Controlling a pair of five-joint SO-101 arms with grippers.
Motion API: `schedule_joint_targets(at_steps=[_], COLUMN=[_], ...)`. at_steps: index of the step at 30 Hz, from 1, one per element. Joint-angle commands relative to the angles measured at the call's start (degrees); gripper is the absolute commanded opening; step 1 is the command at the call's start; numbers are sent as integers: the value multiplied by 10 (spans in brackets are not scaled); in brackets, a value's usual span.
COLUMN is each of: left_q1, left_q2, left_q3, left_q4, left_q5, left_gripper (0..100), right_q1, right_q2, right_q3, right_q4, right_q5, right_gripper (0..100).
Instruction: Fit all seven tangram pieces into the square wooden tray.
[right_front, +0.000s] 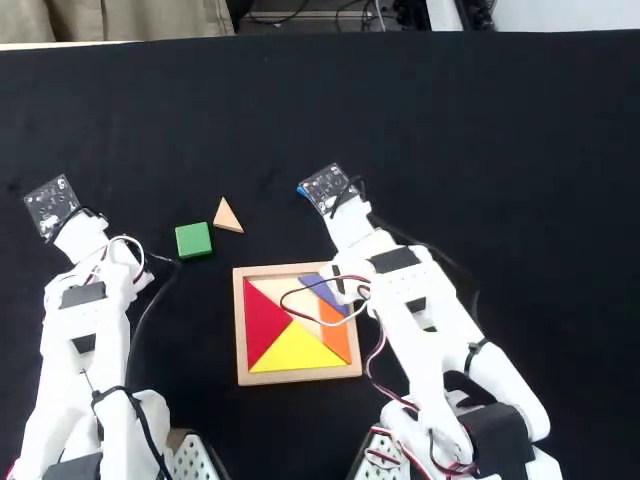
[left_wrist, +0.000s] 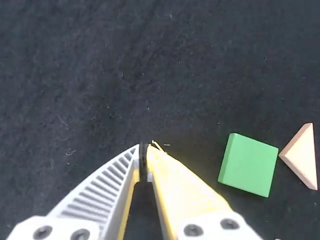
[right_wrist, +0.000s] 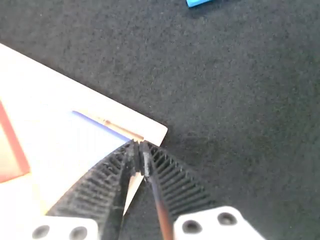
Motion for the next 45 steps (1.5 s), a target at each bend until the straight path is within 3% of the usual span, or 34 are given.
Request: schedule_joint_targets(at_steps=[1,8,28,39,43,45], left_q1=[7,7,7,19,105,147], left_q2=[-11,-10,-11,-15,-10,1], left_q3=[-4,-4,-4,-5,-71,-128], left_q4=[-9,-10,-9,-4,83,142], left_q5=[-4,-4,-4,-7,-167,-185], left_gripper=[44,44,44,48,140,138], right_q1=[-2,32,-18,58,79,85], right_q2=[-6,0,-5,-6,0,0], right_q3=[-31,-26,-11,-33,2,33], right_q4=[4,11,34,32,-43,-91], right_q5=[-1,-1,-2,-4,-4,-1], right_gripper=[11,11,11,11,11,11])
